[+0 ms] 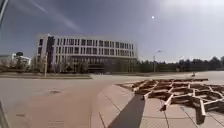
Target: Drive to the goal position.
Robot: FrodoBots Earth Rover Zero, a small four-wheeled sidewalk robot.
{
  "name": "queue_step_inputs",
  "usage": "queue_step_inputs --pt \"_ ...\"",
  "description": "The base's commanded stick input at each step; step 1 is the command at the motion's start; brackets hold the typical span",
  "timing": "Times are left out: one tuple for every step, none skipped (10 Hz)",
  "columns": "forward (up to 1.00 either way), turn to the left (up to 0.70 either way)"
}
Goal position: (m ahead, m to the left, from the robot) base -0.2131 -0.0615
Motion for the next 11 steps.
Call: queue_step_inputs --pt "0.05 0.0" --pt "0.05 0.0" --pt "0.05 0.0" --pt "0.05 0.0" --pt "0.05 0.0" --pt "0.05 0.0" --pt "0.05 0.0" --pt "0.05 0.0" --pt "0.05 0.0" --pt "0.05 0.0" --pt "0.05 0.0"
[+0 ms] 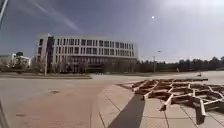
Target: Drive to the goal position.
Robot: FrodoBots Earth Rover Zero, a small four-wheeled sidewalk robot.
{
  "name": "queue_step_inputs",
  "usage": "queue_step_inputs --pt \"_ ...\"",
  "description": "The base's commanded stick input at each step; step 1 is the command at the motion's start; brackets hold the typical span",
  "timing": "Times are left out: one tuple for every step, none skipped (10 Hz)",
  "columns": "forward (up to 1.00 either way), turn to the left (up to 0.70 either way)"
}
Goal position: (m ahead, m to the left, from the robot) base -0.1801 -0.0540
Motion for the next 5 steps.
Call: queue_step_inputs --pt "0.05 0.0" --pt "0.05 0.0" --pt "0.05 0.0" --pt "0.05 0.0" --pt "0.05 0.0"
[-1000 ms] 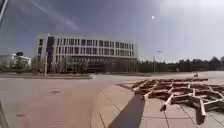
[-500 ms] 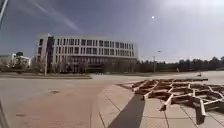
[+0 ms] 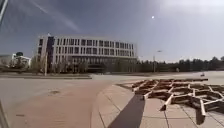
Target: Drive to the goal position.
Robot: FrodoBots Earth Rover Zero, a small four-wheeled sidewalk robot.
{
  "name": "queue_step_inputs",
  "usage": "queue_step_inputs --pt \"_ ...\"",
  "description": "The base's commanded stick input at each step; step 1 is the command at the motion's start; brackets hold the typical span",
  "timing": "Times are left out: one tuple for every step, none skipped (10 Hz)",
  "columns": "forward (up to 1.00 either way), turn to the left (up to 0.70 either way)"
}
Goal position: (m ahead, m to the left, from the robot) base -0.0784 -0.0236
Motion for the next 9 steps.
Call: queue_step_inputs --pt "0.05 0.0" --pt "0.05 0.0" --pt "0.05 0.0" --pt "0.05 0.0" --pt "0.05 0.0" --pt "0.05 0.0" --pt "0.05 0.0" --pt "0.05 0.0" --pt "0.05 0.0"
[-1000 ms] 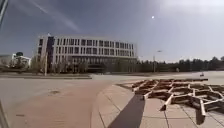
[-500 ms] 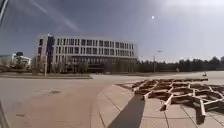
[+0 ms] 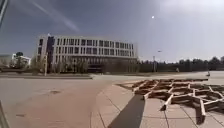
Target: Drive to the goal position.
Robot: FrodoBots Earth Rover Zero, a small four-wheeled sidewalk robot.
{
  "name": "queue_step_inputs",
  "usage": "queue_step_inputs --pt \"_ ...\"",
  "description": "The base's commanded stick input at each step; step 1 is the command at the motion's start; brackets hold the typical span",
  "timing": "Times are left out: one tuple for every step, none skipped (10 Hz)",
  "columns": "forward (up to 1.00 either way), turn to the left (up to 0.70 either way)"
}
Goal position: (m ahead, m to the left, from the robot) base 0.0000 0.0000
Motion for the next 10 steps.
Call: queue_step_inputs --pt "0.05 0.0" --pt "0.05 0.0" --pt "0.05 0.0" --pt "0.05 0.0" --pt "0.05 0.0" --pt "0.05 0.0" --pt "0.05 0.0" --pt "0.05 0.0" --pt "0.05 0.0" --pt "0.05 0.0"
